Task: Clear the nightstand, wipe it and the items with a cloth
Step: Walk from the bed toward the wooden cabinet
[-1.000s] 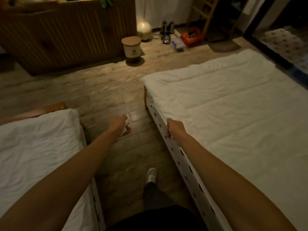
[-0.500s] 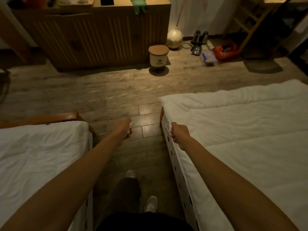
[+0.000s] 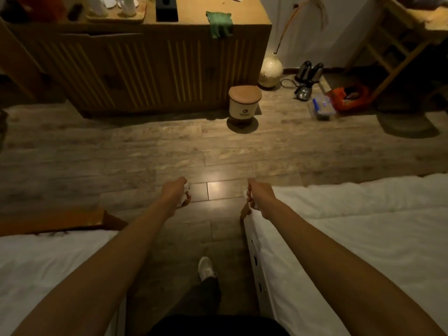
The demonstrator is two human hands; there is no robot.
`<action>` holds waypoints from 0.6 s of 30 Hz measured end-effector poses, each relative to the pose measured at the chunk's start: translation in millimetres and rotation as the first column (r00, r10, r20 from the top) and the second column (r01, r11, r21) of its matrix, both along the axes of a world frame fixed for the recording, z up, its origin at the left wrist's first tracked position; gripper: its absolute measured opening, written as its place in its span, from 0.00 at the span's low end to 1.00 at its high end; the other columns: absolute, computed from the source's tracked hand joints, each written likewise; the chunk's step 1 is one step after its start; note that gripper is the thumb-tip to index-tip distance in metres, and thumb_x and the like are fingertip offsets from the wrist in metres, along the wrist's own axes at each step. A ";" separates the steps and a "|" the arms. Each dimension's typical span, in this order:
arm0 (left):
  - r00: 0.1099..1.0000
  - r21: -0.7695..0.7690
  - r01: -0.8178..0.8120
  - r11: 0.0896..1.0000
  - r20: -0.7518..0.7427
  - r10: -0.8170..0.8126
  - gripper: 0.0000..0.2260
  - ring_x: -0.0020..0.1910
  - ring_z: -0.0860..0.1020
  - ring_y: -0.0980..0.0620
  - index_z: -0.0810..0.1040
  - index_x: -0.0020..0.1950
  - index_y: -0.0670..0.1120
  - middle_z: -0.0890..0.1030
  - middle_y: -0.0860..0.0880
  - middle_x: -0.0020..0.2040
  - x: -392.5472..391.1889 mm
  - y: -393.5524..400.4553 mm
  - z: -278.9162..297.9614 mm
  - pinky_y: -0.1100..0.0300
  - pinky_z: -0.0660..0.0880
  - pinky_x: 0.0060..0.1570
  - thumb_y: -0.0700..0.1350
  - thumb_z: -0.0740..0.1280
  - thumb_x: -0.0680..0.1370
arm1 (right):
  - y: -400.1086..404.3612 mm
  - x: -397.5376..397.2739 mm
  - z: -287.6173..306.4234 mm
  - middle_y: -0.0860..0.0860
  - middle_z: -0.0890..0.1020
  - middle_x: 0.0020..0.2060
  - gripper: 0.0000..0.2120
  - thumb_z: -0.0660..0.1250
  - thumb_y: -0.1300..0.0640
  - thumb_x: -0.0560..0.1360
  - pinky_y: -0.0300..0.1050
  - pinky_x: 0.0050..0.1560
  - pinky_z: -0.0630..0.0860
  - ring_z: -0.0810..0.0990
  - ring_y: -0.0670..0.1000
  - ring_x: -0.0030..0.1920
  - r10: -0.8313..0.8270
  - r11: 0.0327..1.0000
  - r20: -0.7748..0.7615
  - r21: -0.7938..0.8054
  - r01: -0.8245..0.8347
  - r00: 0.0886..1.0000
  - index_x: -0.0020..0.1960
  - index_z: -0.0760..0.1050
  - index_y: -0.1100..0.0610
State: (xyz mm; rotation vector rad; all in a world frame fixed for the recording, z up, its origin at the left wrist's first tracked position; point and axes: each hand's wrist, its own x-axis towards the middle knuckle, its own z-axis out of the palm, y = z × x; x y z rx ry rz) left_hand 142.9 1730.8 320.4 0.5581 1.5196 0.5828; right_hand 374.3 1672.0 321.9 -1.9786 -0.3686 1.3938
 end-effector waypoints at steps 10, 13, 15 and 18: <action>0.993 0.018 0.111 0.994 -0.051 -0.110 0.13 0.13 0.66 0.55 0.74 0.41 0.40 0.69 0.44 0.30 61.0 206.2 4.2 0.64 0.71 0.22 0.45 0.60 0.82 | 197.7 57.6 -2.8 0.51 0.74 0.27 0.15 0.62 0.54 0.81 0.39 0.27 0.66 0.72 0.49 0.27 -0.062 0.998 -0.008 0.018 0.062 0.998 0.36 0.73 0.57; 0.989 0.010 0.143 0.990 -0.049 -0.142 0.15 0.23 0.71 0.50 0.78 0.47 0.38 0.76 0.47 0.26 89.7 272.4 -5.7 0.63 0.75 0.28 0.49 0.60 0.82 | 260.1 83.2 -15.2 0.52 0.73 0.28 0.16 0.61 0.53 0.82 0.38 0.26 0.65 0.70 0.49 0.27 -0.080 0.997 -0.017 0.006 0.080 0.997 0.36 0.72 0.57; 0.986 0.006 0.166 0.986 0.007 -0.166 0.16 0.30 0.73 0.48 0.78 0.50 0.39 0.77 0.46 0.32 109.7 322.9 -15.8 0.63 0.76 0.29 0.51 0.60 0.82 | 309.1 103.3 -23.2 0.53 0.73 0.29 0.16 0.61 0.53 0.82 0.38 0.27 0.65 0.70 0.50 0.28 -0.100 0.995 -0.023 -0.012 0.100 0.995 0.37 0.72 0.57; 0.986 -0.025 0.161 0.987 0.050 -0.160 0.17 0.37 0.75 0.47 0.77 0.50 0.41 0.75 0.44 0.40 138.4 390.9 -21.7 0.58 0.75 0.35 0.54 0.59 0.81 | 380.3 129.5 -30.9 0.53 0.72 0.31 0.16 0.60 0.52 0.83 0.41 0.29 0.64 0.69 0.50 0.30 -0.161 0.987 -0.080 -0.031 0.159 0.984 0.39 0.71 0.58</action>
